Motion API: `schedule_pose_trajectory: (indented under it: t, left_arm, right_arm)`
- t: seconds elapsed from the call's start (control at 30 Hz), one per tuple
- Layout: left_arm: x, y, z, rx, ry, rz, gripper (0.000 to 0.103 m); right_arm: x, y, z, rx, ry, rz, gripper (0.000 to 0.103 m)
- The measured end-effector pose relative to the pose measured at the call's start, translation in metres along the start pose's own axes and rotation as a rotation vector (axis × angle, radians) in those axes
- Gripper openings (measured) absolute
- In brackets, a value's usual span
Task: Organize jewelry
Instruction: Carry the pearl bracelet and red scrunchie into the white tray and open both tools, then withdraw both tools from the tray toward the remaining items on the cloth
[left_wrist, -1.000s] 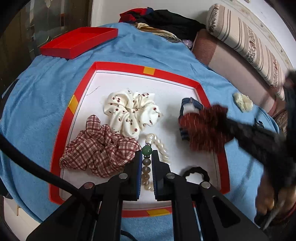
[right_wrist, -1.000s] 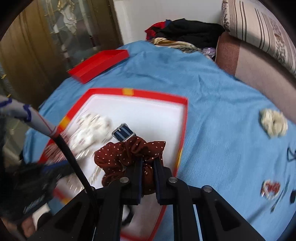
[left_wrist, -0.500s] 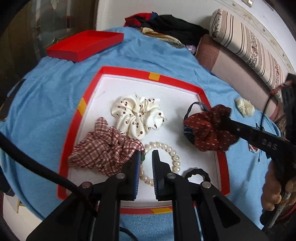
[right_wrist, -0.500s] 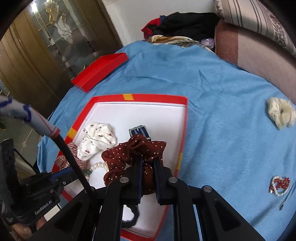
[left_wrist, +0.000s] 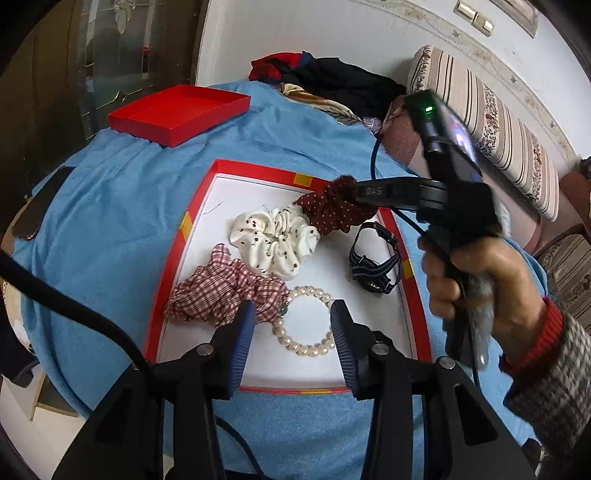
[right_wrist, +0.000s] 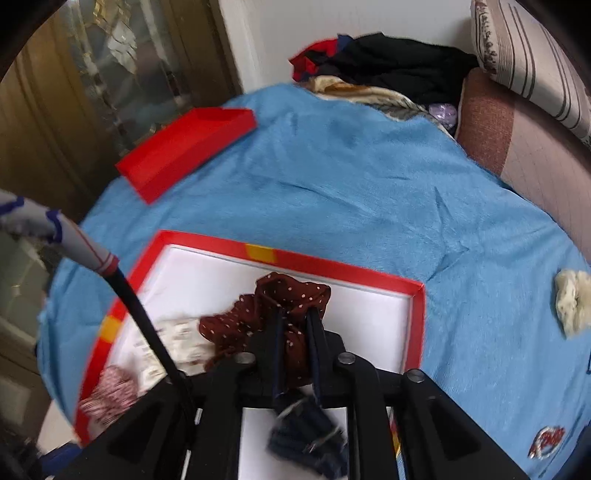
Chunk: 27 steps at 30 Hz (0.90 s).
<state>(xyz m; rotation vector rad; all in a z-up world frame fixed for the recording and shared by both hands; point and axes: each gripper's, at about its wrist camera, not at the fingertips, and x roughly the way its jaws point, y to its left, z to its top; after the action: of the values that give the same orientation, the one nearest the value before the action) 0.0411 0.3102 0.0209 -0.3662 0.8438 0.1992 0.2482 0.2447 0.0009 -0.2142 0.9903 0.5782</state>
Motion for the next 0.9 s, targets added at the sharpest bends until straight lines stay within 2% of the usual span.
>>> schedule_pose_trajectory:
  t: [0.07,0.1,0.13,0.3,0.4,0.57,0.8,0.9]
  left_arm:
    - [-0.002,0.001,0.000,-0.002,-0.006,0.004,0.044]
    - [-0.003,0.001,0.000,-0.003,-0.009,0.006,0.045]
    - [-0.003,0.001,0.000,-0.005,-0.012,0.011,0.046]
    - [-0.007,-0.010,0.001,0.008,-0.019,0.039,0.048]
    - [-0.012,-0.022,0.000,0.031,-0.032,0.060,0.056]
    - [-0.019,-0.051,-0.004,0.070,-0.044,0.056,0.064]
    - [-0.015,-0.112,-0.019,0.155,-0.015,0.005,0.064]
    - [-0.005,-0.146,-0.027,0.202,0.014,-0.030,0.064]
  right_arm:
    - [-0.006,-0.011,0.002,0.025,-0.018,-0.003,0.034]
    - [-0.010,-0.014,0.003,0.035,-0.027,0.000,0.044]
    - [-0.018,-0.020,0.004,0.049,-0.046,-0.001,0.048]
    - [-0.065,-0.046,-0.005,0.044,-0.116,-0.037,0.050]
    - [-0.092,-0.071,-0.028,0.038,-0.136,-0.073,0.053]
    - [-0.132,-0.127,-0.090,0.094,-0.122,-0.125,0.055]
    - [-0.184,-0.233,-0.208,0.316,-0.069,-0.230,0.055]
    - [-0.206,-0.272,-0.248,0.407,-0.051,-0.277,0.055]
